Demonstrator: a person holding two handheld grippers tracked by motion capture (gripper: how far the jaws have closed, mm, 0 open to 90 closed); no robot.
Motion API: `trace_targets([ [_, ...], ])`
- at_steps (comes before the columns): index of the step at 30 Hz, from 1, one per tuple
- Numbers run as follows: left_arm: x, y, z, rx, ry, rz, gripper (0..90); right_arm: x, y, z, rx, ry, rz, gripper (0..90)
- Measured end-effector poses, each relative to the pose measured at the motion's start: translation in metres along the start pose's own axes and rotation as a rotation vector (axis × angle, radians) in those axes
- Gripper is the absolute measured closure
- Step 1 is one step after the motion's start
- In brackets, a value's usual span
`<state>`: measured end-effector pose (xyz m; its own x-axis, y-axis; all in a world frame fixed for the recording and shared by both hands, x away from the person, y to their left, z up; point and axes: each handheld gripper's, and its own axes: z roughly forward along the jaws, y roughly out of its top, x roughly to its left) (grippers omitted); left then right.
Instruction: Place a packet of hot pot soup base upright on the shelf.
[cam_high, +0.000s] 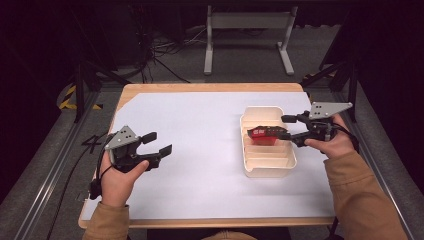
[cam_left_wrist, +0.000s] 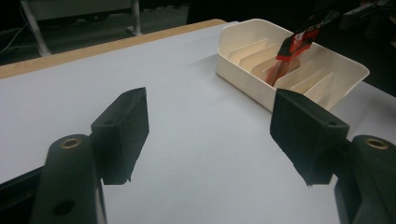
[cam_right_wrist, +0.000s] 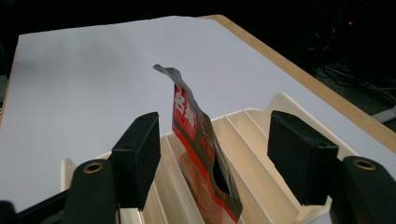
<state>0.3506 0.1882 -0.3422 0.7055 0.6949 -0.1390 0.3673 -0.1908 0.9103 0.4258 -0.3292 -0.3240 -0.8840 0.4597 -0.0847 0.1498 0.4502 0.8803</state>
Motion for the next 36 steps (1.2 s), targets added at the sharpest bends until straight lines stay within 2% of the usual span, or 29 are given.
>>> trace_targets([
  [7,0.005,-0.003,-0.002,0.008,0.015,-0.01,26.2,0.002,0.0,-0.014,-0.021,-0.047,0.007,32.7],
  [11,0.009,-0.005,-0.004,0.015,0.027,-0.013,24.5,0.002,-0.003,-0.023,-0.018,-0.089,0.024,32.2],
  [15,0.013,-0.008,-0.004,0.019,0.04,-0.027,23.4,0.0,-0.009,-0.035,-0.021,-0.14,0.052,31.1],
  [22,0.019,-0.013,-0.002,0.035,0.055,-0.045,22.7,-0.001,-0.024,-0.049,-0.015,-0.174,0.084,30.4],
  [27,0.024,-0.016,0.0,0.05,0.072,-0.043,22.7,-0.001,-0.039,-0.054,-0.011,-0.206,0.098,29.2],
  [36,0.034,-0.024,0.003,0.066,0.118,-0.038,16.6,0.001,-0.065,-0.048,-0.034,-0.214,0.144,27.9],
])
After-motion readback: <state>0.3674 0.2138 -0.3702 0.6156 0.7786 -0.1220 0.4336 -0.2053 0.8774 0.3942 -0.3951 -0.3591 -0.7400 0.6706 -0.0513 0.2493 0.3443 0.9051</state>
